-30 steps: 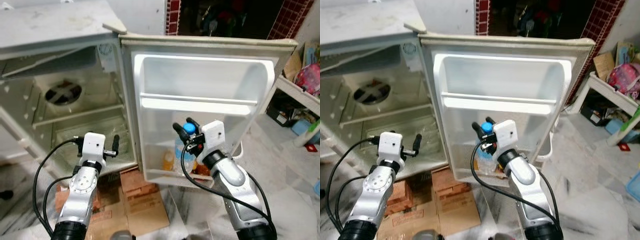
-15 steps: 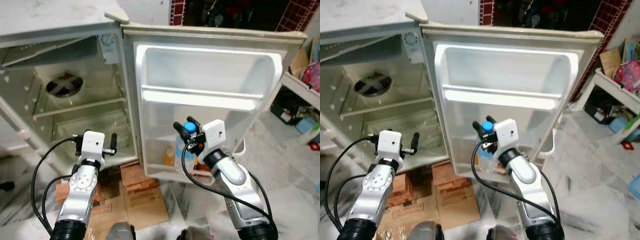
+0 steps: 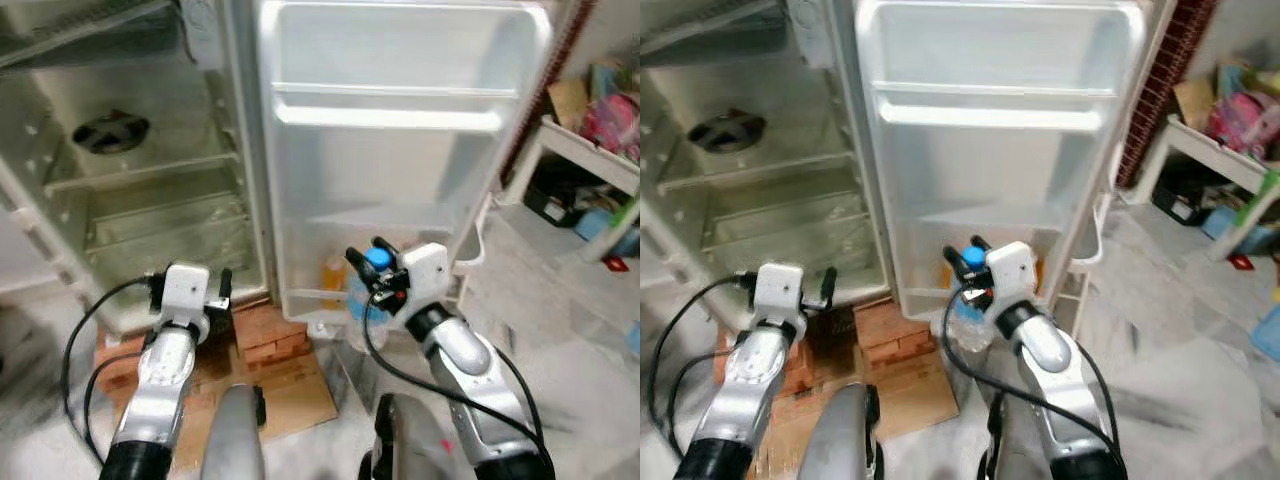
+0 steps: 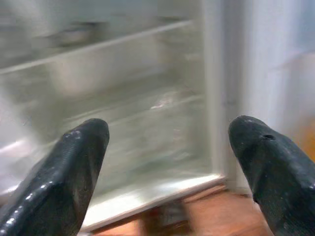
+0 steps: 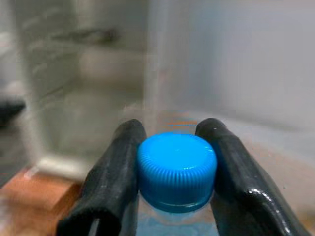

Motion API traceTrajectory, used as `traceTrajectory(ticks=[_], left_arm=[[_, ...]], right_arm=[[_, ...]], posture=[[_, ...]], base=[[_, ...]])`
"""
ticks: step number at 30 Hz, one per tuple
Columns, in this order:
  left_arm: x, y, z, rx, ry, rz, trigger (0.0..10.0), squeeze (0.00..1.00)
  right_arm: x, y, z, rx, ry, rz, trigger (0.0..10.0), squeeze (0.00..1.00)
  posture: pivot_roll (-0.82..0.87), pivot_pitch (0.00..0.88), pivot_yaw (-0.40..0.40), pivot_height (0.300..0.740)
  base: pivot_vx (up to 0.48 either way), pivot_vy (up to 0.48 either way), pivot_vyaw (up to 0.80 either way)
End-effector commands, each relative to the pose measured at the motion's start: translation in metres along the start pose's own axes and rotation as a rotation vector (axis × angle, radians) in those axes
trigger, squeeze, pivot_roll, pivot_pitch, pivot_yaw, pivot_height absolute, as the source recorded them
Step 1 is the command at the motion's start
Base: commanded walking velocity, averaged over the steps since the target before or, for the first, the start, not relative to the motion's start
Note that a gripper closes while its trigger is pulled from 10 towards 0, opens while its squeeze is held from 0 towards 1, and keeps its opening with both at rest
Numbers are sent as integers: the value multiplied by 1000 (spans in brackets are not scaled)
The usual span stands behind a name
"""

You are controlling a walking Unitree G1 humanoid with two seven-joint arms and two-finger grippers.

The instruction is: Restocking fridge

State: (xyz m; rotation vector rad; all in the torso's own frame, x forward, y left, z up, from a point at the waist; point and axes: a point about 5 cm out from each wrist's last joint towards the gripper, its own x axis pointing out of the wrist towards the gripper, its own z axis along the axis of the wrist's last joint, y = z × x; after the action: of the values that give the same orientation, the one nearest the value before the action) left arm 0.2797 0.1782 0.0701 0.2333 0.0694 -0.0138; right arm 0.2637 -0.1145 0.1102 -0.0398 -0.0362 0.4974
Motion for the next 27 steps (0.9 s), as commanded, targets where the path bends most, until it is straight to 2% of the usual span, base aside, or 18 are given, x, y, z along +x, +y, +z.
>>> traceTrajectory(ticks=[1,8,27], left_arm=[[-6,4,-17,-2,80,14,10000,0],[-8,8,-18,6,83,37,10000,0],[-6,4,-16,1,69,17,10000,0]], right_arm=[[3,5,8,6,-46,18,10000,0],[3,7,9,-5,-52,43,10000,0],[6,7,14,-18,-77,45,10000,0]], posture=[[37,0,3,606],[40,0,-2,606],[35,0,2,606]], base=[[0,0,0],[40,0,0],[401,0,0]])
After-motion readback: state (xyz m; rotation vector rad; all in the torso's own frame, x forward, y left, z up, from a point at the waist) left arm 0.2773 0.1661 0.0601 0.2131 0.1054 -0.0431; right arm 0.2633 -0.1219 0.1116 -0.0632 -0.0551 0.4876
